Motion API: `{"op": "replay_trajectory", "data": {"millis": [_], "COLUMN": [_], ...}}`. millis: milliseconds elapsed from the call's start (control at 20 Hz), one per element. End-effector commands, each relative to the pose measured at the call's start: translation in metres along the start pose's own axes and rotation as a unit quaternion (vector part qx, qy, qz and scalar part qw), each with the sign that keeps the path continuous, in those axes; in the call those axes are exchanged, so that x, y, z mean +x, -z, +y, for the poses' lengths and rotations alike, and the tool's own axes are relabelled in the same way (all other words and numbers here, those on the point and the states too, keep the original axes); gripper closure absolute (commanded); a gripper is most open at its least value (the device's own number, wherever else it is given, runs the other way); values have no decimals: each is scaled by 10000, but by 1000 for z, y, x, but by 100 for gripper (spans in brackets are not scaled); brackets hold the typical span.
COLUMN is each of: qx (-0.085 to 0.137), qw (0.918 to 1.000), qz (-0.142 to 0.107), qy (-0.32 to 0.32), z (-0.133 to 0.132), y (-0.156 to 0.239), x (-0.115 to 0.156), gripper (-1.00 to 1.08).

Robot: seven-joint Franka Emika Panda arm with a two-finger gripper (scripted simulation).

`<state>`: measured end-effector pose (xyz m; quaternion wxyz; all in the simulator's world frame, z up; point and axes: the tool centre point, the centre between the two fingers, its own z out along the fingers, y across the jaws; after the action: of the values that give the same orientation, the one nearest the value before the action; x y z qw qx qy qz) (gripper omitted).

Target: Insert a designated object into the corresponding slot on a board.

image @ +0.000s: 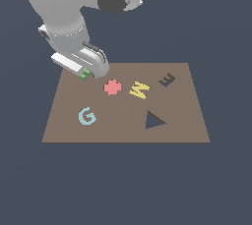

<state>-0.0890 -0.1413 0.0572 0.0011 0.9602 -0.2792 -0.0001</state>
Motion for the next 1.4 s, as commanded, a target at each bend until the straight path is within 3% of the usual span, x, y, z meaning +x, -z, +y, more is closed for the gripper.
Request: {"op": "replay_trajectory", "data": {"millis": [0, 750, 800, 1350], "qx": [3, 11, 11, 11], "qw": [10000, 9999, 9999, 9999], "qz": [2, -2, -2, -2], "qy": [-99, -130, -130, -130], "z": [5, 7, 7, 7], "y": [-5, -27, -27, -27], "x": [-2, -4, -4, -4], "gripper": [-92, -92, 108, 108]}}
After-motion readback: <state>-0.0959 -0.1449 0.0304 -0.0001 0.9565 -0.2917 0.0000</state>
